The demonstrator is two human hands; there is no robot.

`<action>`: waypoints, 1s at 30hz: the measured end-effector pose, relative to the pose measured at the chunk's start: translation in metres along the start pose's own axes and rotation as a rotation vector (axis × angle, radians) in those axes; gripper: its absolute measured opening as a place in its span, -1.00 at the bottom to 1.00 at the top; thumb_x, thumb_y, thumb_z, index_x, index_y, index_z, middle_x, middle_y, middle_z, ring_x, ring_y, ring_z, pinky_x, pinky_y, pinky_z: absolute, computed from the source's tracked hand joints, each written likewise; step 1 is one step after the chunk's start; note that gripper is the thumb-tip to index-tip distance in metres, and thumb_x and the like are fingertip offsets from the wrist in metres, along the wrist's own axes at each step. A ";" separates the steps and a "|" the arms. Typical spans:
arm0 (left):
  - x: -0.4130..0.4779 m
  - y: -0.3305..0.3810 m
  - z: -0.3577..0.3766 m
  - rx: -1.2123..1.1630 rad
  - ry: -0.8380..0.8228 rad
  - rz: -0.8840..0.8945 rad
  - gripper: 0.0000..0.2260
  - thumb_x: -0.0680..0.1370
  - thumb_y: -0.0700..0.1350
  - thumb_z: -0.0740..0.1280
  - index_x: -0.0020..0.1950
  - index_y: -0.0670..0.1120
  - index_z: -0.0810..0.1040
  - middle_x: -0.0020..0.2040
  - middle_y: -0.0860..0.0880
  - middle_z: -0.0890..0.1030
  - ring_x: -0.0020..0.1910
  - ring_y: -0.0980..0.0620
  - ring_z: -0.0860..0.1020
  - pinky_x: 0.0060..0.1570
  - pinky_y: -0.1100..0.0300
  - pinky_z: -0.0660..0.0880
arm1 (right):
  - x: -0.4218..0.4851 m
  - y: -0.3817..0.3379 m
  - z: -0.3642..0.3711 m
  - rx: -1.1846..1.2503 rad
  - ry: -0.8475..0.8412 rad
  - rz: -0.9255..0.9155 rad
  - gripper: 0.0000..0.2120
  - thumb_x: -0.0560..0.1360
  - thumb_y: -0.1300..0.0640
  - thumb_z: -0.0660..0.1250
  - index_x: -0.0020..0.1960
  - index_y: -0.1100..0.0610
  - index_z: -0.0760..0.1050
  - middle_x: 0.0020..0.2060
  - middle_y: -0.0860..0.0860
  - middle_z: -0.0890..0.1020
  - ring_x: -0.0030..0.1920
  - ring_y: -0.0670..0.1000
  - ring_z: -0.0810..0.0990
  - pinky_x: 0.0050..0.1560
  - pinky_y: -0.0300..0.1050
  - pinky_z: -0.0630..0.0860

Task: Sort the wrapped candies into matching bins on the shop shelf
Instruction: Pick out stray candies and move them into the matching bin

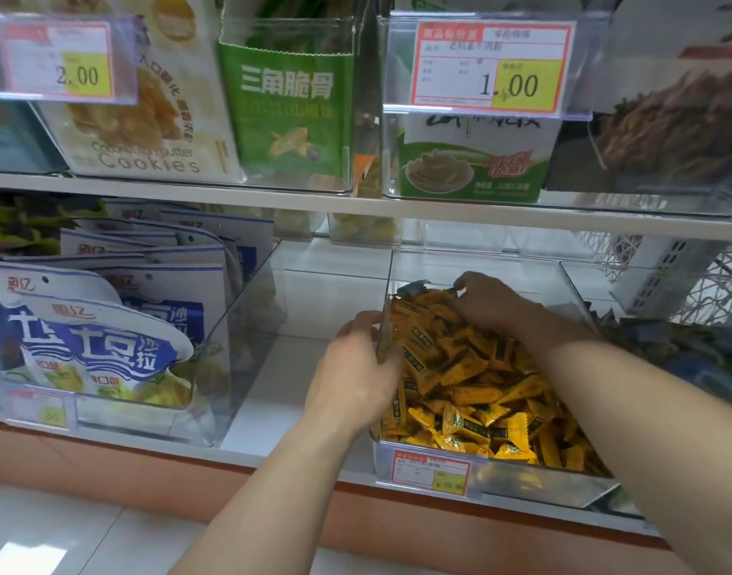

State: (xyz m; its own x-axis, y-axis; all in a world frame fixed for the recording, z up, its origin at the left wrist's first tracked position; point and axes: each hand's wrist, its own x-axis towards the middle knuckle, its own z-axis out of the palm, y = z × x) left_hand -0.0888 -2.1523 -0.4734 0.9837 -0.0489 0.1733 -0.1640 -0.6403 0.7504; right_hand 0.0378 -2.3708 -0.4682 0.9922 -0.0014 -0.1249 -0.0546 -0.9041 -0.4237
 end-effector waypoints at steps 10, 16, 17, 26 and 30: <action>0.003 0.007 -0.004 0.014 0.119 0.083 -0.56 0.57 0.11 0.31 0.43 0.09 0.37 0.27 0.04 0.55 0.19 -0.01 0.54 0.11 0.03 0.55 | -0.059 -0.013 -0.040 0.331 0.355 -0.189 -0.77 0.40 0.19 0.52 0.03 0.05 0.60 -0.06 -0.02 0.68 -0.11 -0.06 0.64 -0.08 -0.11 0.56; 0.002 0.025 -0.006 -0.164 0.271 0.198 -0.72 0.58 0.13 0.35 0.27 0.15 0.52 0.05 0.17 0.64 0.00 0.13 0.59 -0.03 0.07 0.57 | -0.097 -0.046 -0.031 0.849 -0.107 -0.374 -0.86 0.50 0.25 0.46 0.05 0.16 0.64 -0.06 0.09 0.72 -0.03 0.09 0.73 -0.06 -0.14 0.65; 0.002 0.024 -0.007 -0.165 0.306 0.187 -0.79 0.58 0.11 0.35 0.21 0.15 0.55 -0.01 0.16 0.65 -0.05 0.13 0.60 -0.06 0.06 0.58 | -0.091 -0.049 -0.031 0.829 -0.091 -0.366 -0.89 0.54 0.20 0.43 0.06 0.11 0.66 -0.07 0.04 0.73 -0.04 0.07 0.73 -0.08 -0.16 0.64; 0.005 0.005 -0.021 -0.176 0.347 0.006 -0.82 0.57 0.04 0.35 0.14 0.05 0.60 -0.09 0.08 0.67 -0.08 0.02 0.61 -0.05 0.07 0.55 | 0.009 -0.048 0.000 -0.065 0.049 -0.350 -0.65 0.57 0.16 0.37 0.34 -0.01 0.55 0.32 -0.02 0.57 0.22 0.02 0.56 0.18 -0.17 0.42; 0.004 0.002 -0.020 -0.213 0.317 0.011 -0.81 0.55 0.07 0.36 0.13 0.07 0.60 -0.09 0.14 0.66 -0.09 0.09 0.61 -0.11 0.14 0.53 | 0.006 -0.045 0.009 -0.219 0.165 -0.326 -0.78 0.56 0.16 0.36 0.19 0.01 0.62 0.15 0.01 0.65 0.13 0.08 0.60 0.15 0.07 0.56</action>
State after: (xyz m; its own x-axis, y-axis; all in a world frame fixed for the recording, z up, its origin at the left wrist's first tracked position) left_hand -0.0865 -2.1383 -0.4583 0.9155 0.2063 0.3455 -0.2187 -0.4655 0.8576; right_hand 0.0452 -2.3262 -0.4575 0.9591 0.2477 0.1371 0.2729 -0.9378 -0.2148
